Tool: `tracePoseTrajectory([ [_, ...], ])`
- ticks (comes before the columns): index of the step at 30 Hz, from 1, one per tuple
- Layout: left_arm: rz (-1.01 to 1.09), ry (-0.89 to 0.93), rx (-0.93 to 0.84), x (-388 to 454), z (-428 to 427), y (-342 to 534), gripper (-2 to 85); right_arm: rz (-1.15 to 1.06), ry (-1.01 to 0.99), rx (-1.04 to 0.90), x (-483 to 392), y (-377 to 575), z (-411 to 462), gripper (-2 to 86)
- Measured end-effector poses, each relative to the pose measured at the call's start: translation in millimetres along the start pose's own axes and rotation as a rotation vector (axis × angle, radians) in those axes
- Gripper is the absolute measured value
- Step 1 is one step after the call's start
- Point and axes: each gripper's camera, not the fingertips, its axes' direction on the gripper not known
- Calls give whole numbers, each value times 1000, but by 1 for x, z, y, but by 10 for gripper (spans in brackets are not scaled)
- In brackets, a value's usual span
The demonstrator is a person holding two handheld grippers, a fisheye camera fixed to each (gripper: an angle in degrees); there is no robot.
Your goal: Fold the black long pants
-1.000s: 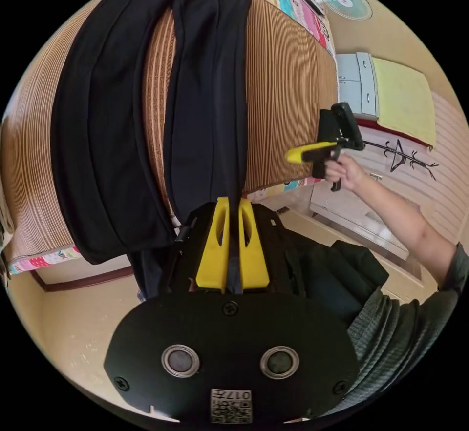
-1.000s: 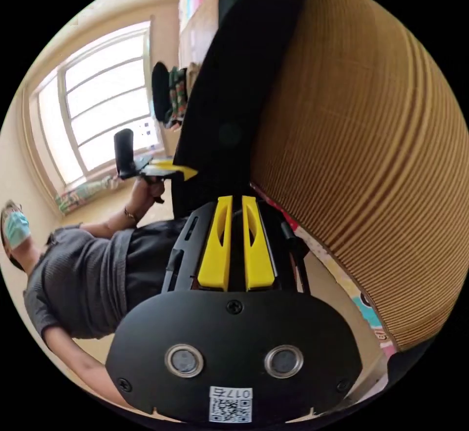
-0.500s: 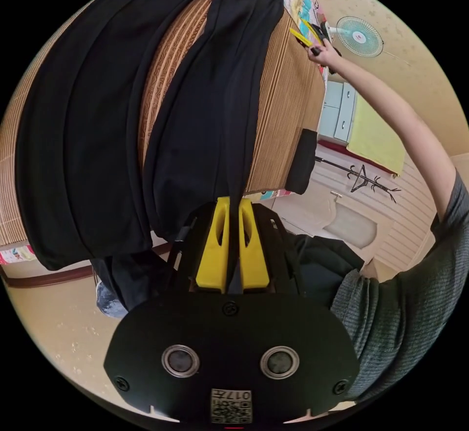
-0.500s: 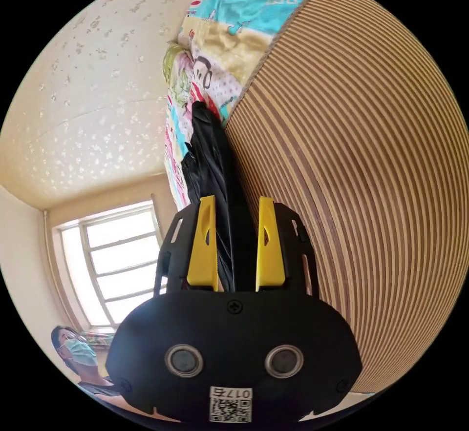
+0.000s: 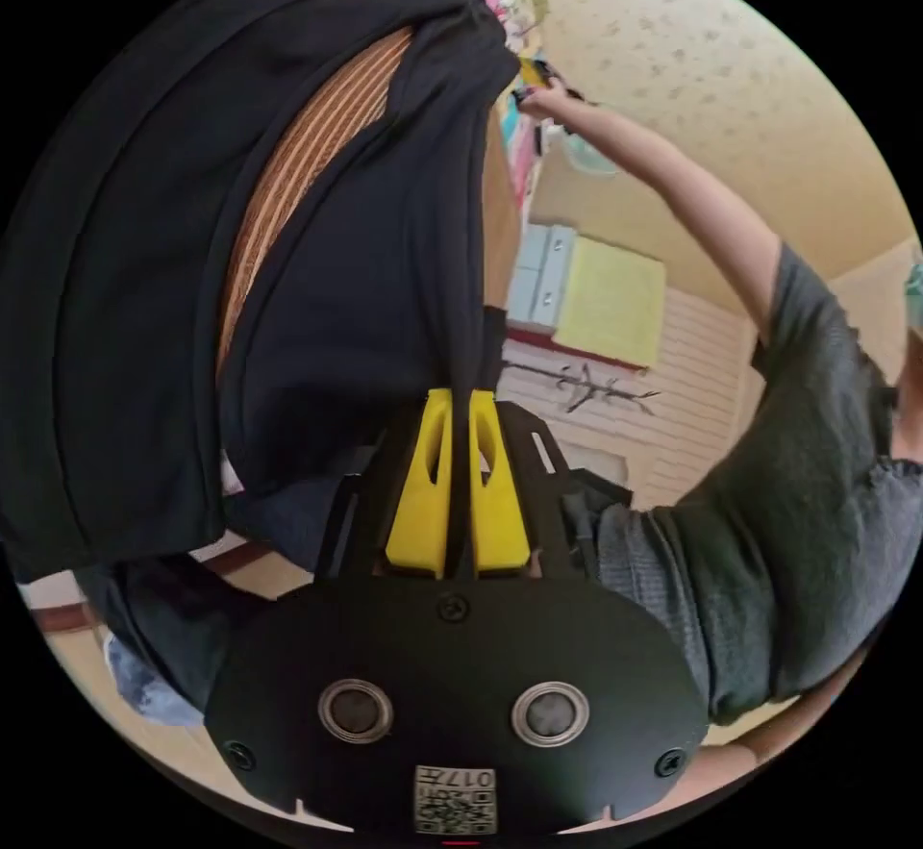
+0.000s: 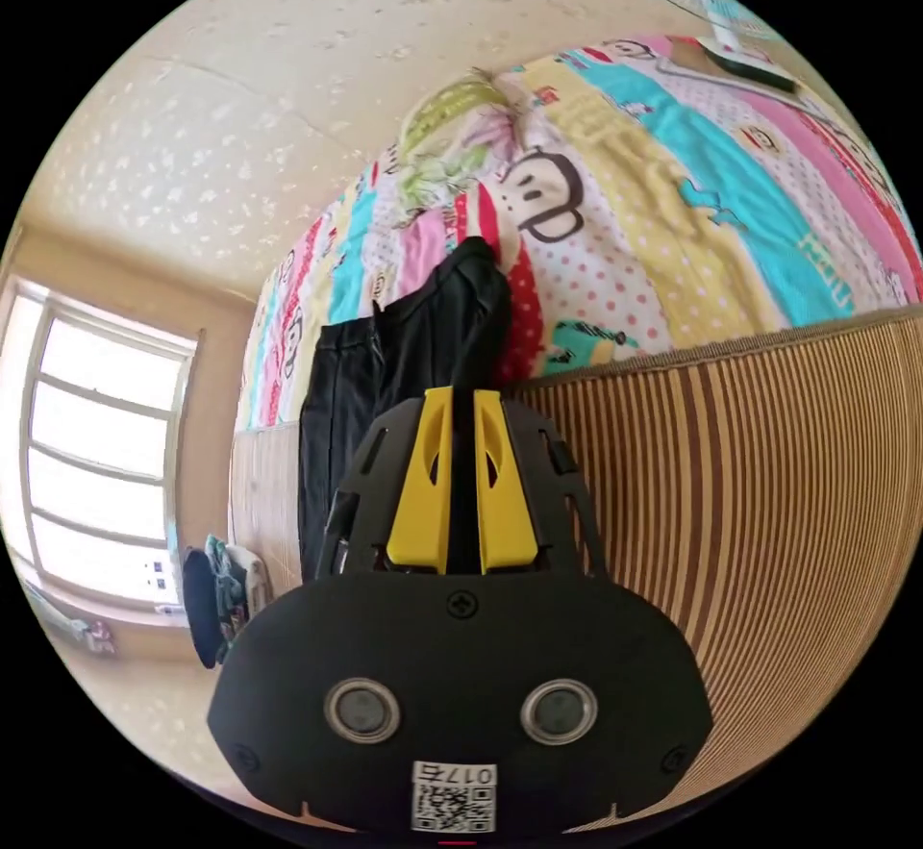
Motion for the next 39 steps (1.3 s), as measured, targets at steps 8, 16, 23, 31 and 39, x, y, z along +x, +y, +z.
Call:
tracePoseTrajectory([
  [8,28,-212,187,16,-78,36,21,-103,-344,-75,-127,2,75,30],
  [16,-143,-670,199,-18,-120,16,47,-93,-584,-268,-181,79,141,28],
  [23,-126,-717,57,-19,-94,2,46,-290,-323,-798,-99,270,119,50],
  [31,-126,-728,-88,-7,-83,-18,46,62,-297,-879,-28,547,49,103],
  [39,9,-786,-398,16,-73,-49,37,65,-116,-863,-76,635,26,38],
])
